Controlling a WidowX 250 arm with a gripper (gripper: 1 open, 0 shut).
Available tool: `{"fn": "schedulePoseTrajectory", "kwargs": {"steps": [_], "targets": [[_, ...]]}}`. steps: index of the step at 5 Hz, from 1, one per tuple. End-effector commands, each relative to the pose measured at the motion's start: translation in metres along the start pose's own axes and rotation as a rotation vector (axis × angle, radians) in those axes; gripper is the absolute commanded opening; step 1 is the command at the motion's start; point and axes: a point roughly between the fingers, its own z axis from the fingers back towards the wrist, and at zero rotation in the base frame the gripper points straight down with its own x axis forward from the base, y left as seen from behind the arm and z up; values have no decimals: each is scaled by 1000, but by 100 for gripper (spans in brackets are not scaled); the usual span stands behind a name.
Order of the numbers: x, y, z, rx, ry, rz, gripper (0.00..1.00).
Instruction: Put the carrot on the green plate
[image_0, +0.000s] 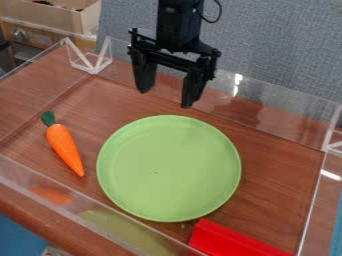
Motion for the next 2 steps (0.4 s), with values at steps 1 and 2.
{"fn": "schedulePoseTrajectory", "kwargs": {"steps": [1,2], "targets": [[-6,3,-7,-7,28,72,100],[-21,39,-19,-29,16,166,100]]}}
